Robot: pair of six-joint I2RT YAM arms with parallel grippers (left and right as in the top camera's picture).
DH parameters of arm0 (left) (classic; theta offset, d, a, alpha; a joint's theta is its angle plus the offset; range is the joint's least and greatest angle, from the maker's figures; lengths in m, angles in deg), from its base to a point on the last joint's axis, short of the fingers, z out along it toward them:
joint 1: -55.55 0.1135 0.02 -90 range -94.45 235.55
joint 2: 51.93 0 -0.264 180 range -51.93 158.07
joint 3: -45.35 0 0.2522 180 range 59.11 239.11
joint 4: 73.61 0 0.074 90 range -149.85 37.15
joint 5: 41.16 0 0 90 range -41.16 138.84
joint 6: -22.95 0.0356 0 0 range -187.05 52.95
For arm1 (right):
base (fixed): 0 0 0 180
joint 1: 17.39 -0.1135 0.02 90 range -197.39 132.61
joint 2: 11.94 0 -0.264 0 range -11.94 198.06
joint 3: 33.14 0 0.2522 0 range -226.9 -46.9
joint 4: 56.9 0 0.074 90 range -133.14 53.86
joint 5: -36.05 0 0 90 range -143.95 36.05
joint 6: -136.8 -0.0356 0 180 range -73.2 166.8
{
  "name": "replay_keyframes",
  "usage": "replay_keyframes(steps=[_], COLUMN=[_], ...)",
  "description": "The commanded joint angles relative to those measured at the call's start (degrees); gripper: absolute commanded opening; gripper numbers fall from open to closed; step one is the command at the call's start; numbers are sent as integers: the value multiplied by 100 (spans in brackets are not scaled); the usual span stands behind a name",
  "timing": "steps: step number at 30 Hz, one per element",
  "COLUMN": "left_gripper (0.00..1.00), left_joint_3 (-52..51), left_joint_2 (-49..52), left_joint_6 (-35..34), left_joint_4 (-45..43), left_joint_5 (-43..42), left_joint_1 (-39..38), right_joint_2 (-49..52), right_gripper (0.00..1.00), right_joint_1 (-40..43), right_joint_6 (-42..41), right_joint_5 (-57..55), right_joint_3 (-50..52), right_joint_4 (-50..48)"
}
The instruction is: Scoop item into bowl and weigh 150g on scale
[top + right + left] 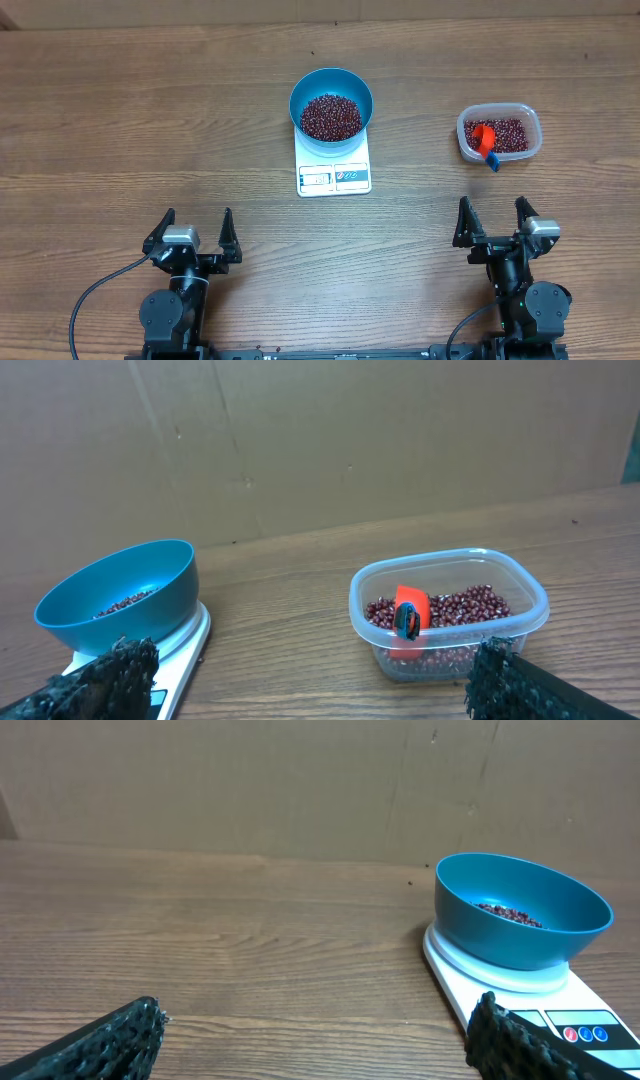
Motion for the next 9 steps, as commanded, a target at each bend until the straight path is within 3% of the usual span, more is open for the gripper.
replay_keyframes(steps=[1, 9], left_gripper=[99, 100], left_joint_3=[-20, -20], left_joint_2=[-42, -42], left_joint_6=[68, 68], left_joint_4=[13, 13], left_joint_5=[37, 37], left_joint_1=[33, 33], right_joint_2=[-61, -61], right_gripper=[100, 100], right_joint_1=[-24, -24], right_joint_6=[20, 20], right_joint_5=[-59, -59], right_joint_3=[61, 61], right_joint_4=[-13, -13])
